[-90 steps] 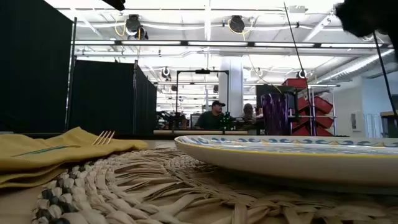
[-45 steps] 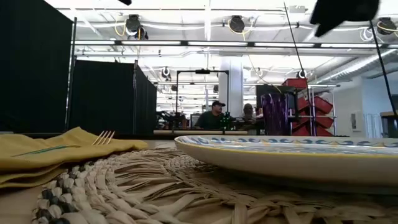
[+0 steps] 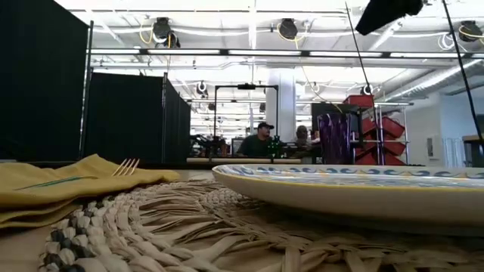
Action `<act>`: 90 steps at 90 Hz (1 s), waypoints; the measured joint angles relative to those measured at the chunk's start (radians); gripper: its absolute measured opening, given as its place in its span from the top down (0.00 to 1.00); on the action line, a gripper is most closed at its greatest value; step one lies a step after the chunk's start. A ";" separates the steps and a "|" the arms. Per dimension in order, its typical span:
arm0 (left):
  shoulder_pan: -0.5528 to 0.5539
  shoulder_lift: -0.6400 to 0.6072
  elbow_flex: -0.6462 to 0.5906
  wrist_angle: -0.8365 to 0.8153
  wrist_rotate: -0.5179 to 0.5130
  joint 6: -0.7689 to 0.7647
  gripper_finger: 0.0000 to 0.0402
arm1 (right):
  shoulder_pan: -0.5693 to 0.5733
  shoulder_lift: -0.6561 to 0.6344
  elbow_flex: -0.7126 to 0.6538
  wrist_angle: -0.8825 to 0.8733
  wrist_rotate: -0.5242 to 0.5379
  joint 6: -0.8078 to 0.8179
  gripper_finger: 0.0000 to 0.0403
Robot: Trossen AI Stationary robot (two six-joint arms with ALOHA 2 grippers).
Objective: Set table place
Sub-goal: Move the violet glass to the top right of the brown placemat
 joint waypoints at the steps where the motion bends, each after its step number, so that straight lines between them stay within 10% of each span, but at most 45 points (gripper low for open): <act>1: 0.007 -0.009 -0.008 0.020 0.001 0.019 0.66 | -0.027 -0.007 0.000 0.012 -0.014 -0.015 0.65; 10: 0.098 -0.080 -0.094 0.277 0.084 0.250 0.66 | -0.274 -0.031 0.000 0.128 -0.210 -0.129 0.65; 24: 0.337 -0.131 -0.236 0.705 0.482 0.595 0.66 | -0.675 0.034 0.001 0.255 -0.590 -0.227 0.65; 42: 0.652 -0.139 -0.252 0.749 0.733 0.644 0.66 | -1.010 0.264 0.027 0.297 -0.927 -0.290 0.65; 56: 0.779 -0.117 -0.252 0.733 0.948 0.604 0.66 | -1.090 0.462 0.185 0.190 -0.947 -0.370 0.65; 90: 0.839 -0.083 -0.252 0.679 1.018 0.621 0.66 | -1.087 0.776 0.547 -0.165 -0.843 -0.474 0.58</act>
